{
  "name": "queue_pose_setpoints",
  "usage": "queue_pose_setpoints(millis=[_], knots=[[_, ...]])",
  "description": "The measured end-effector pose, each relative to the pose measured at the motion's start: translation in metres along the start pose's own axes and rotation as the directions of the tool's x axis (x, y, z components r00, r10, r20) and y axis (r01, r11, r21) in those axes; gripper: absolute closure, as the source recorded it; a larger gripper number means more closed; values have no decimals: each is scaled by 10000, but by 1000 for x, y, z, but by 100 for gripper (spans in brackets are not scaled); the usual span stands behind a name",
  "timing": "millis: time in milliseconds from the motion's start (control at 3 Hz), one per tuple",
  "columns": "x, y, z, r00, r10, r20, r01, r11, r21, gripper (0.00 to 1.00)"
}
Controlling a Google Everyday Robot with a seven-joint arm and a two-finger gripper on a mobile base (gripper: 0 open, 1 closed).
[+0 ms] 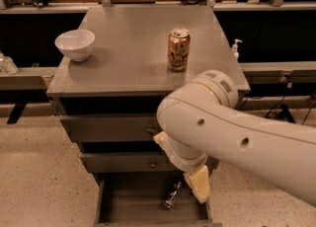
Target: Pick redbull can from bottom drawer and place on counter
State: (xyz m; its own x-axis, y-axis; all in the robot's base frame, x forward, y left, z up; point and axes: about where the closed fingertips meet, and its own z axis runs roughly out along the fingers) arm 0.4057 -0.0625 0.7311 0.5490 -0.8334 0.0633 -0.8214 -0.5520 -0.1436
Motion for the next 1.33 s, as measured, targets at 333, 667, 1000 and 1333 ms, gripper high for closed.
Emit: queue_pose_setpoints(millis=[333,667,1000,1333], knots=[[12,28,70,9901,-1377,277,1374,9904,129,0],[5,37,139,9526,-3033,228,3022,9523,416,0],[12,24,145,9296,-3672,-318,3685,9253,895,0],[9,23,150,9035,-4285,-110,4285,9023,469,0]])
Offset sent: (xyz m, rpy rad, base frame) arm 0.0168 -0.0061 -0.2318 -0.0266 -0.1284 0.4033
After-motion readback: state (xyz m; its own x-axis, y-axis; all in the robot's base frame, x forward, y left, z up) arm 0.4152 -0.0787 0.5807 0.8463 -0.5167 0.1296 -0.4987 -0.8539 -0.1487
